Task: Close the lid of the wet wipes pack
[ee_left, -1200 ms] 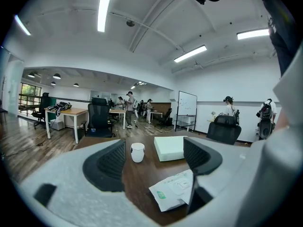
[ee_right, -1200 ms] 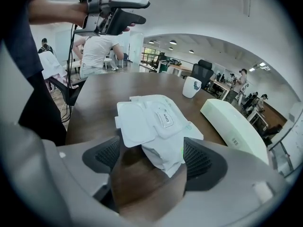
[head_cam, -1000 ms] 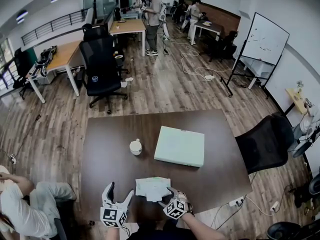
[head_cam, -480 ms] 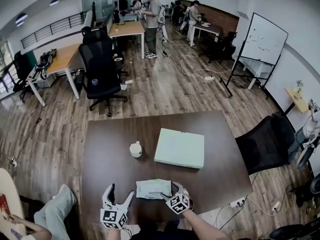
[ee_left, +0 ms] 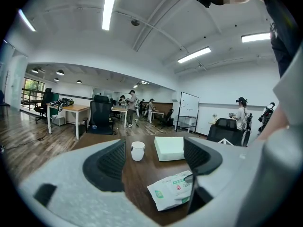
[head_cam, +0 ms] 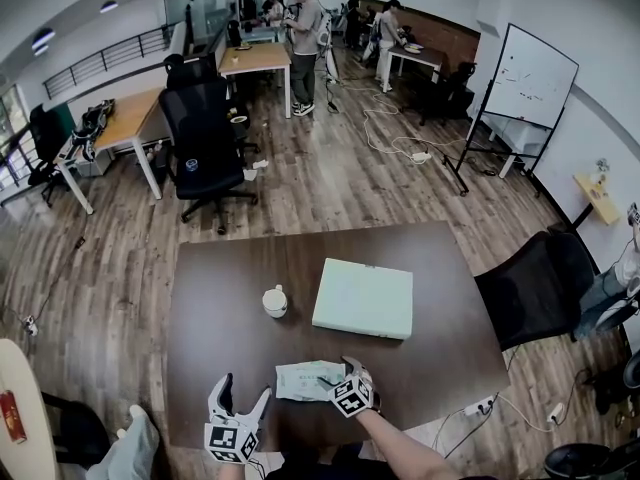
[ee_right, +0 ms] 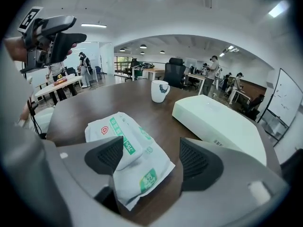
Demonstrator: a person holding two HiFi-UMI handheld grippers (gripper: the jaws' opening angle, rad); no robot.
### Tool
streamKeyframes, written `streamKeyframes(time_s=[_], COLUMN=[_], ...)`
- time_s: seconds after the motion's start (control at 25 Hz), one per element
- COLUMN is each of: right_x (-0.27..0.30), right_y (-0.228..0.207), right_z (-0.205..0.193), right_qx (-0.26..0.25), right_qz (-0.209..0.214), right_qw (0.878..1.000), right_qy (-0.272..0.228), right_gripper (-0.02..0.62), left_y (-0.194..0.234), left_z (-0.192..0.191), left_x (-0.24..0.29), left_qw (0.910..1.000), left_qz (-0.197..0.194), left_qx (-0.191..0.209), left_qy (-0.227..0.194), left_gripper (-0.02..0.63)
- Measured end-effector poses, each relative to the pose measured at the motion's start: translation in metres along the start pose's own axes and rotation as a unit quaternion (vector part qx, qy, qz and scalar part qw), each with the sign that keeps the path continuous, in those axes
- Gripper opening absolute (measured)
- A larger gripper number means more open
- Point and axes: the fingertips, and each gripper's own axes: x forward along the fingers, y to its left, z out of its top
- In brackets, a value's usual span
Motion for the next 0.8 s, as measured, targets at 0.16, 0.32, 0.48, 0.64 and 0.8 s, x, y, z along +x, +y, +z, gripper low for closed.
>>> streamKeyframes(time_s=[0.16, 0.32, 0.48, 0.64, 0.8], right_x=[0.009, 0.019, 0.024, 0.03, 0.032], right_y=[0.002, 0.003, 0.002, 0.003, 0.006], right_z=[-0.001, -0.001, 0.009, 0.014, 0.012], right_qx=[-0.004, -0.007, -0.004, -0.016, -0.025], right_qz=[0.005, 0.008, 0.01, 0.012, 0.019], right_qw=[1.0, 0.999, 1.0, 0.999, 0.998], right_qy=[0.016, 0.034, 0.026, 0.039, 0.053], right_gripper=[0.386, 0.389, 0.394, 0.397, 0.393], left_y=[-0.001, 0.002, 0.006, 0.008, 0.007], left_z=[-0.002, -0.005, -0.008, -0.009, -0.005], left_x=[-0.002, -0.001, 0.0, 0.002, 0.001], left_qw=[1.0, 1.0, 0.9999, 0.9999, 0.9999], left_qz=[0.002, 0.004, 0.008, 0.009, 0.013], left_qx=[-0.001, -0.004, -0.006, -0.008, -0.007], left_qy=[0.002, 0.006, 0.008, 0.009, 0.008], left_gripper=[0.379, 0.379, 0.379, 0.379, 0.379])
